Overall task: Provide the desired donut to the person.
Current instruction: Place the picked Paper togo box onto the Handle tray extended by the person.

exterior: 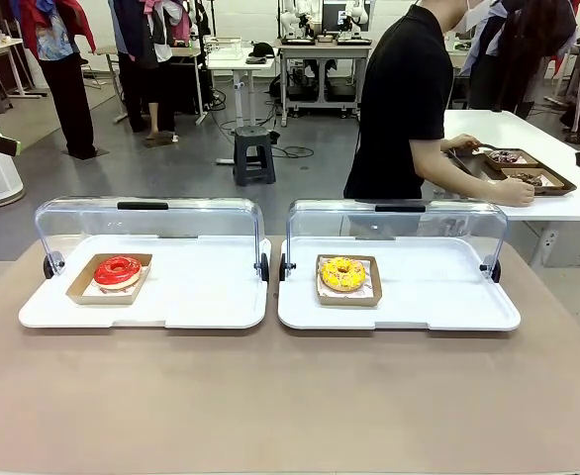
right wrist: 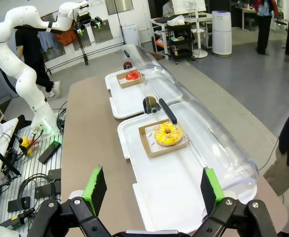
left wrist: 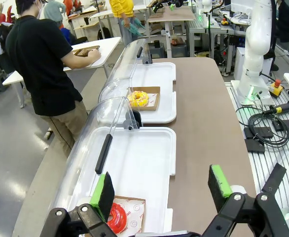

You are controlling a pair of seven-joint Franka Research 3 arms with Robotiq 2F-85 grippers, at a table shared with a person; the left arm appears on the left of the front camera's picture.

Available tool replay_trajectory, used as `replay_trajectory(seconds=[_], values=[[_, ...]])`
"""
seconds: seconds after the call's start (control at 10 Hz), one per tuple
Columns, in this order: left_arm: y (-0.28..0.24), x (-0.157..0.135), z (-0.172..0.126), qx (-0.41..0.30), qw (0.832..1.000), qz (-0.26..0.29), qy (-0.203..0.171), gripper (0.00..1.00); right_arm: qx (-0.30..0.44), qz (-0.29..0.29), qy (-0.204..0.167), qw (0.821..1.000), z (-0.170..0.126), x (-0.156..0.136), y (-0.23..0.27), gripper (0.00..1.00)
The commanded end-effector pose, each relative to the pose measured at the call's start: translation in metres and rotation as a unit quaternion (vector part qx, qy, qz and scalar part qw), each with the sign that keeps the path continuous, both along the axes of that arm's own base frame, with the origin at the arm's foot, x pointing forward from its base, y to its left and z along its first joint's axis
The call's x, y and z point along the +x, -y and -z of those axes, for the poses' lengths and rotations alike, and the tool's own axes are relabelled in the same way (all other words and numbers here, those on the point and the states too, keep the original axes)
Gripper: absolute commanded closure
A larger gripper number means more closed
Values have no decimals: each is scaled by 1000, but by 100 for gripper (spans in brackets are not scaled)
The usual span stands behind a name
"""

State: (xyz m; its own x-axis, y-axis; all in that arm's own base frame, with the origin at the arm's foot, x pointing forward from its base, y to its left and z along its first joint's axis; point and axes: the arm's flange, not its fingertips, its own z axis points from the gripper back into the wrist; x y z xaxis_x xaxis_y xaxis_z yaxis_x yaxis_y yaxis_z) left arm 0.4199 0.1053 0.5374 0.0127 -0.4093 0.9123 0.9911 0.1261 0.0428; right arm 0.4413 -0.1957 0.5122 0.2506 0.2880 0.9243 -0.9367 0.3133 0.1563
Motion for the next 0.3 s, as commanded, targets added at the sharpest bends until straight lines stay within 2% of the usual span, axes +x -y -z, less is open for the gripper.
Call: replay_trajectory(seconds=[0.0, 0.2], values=[[0, 0, -1, -8, 1000, 1, 8, 0, -8, 0, -3, 1000, 3, -3, -1, 0], [0, 0, -1, -8, 1000, 1, 8, 0, -8, 0, -3, 1000, 3, -3, -1, 0]])
